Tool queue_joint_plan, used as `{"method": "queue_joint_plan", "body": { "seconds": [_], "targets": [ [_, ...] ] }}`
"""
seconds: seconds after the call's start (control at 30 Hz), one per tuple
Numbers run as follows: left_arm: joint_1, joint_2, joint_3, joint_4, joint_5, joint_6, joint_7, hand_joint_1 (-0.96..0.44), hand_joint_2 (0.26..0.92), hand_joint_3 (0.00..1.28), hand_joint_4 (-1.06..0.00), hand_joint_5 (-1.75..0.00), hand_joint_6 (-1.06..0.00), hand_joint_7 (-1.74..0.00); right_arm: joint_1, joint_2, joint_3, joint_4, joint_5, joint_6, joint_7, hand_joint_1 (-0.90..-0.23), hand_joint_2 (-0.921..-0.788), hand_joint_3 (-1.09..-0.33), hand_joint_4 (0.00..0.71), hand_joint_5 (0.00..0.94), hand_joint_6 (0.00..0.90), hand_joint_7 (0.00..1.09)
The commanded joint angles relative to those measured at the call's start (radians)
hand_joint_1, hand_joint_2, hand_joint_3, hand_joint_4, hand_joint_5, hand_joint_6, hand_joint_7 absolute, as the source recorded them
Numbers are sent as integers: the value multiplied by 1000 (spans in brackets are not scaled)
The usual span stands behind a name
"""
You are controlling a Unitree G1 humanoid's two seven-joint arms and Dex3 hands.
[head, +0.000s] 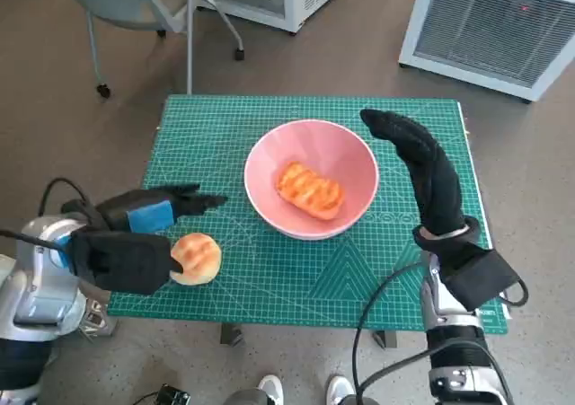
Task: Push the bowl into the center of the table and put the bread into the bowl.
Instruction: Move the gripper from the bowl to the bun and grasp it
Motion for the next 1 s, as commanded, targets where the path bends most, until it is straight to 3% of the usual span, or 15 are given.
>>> {"method": "queue_joint_plan", "body": {
  "seconds": [0.03, 0.37, 0.57, 0.7, 0.83, 0.87, 0.9, 1.0],
  "targets": [
    [12, -18, -17, 18, 4, 4, 19, -248, 752, 2, -125, -8, -299, -22, 3, -13, -3, 20, 11, 5, 21, -744, -921, -827, 93, 2, -1, 338],
    [40, -40, -72, 5, 55, 55, 25, -257, 757, 3, -164, -11, -342, -23, 8, -24, -4, 12, 8, 7, 27, -748, -921, -827, 93, 1, -1, 339],
    [38, -49, -123, 11, 119, 82, 37, -219, 763, 4, -232, -13, -455, -37, 11, -28, -4, 8, 11, 11, 30, -748, -921, -827, 93, 1, -1, 339],
    [42, -61, -143, 18, 156, 100, 60, -149, 786, 11, -351, -22, -601, -50, 12, -30, -4, 4, 11, 14, 29, -748, -921, -828, 92, 1, -1, 339],
    [50, -74, -151, 31, 176, 93, 97, -64, 835, 20, -619, -44, -798, -92, 14, -30, -3, -1, 9, 19, 26, -748, -921, -829, 92, 0, -1, 338],
    [53, -77, -151, 33, 177, 88, 104, -172, 866, 42, -724, -73, -752, -502, 14, -30, -3, -2, 8, 19, 25, -747, -921, -829, 92, 0, -1, 338],
    [58, -81, -148, 35, 175, 81, 116, -210, 877, 55, -761, -82, -729, -654, 14, -30, -3, -3, 7, 20, 24, -747, -921, -829, 92, 0, -1, 338],
    [69, -85, -144, 38, 168, 61, 141, -68, 906, 40, -748, -746, -676, -1005, 14, -29, -3, -5, 6, 23, 22, -744, -921, -830, 92, 0, -1, 338]
  ]
}}
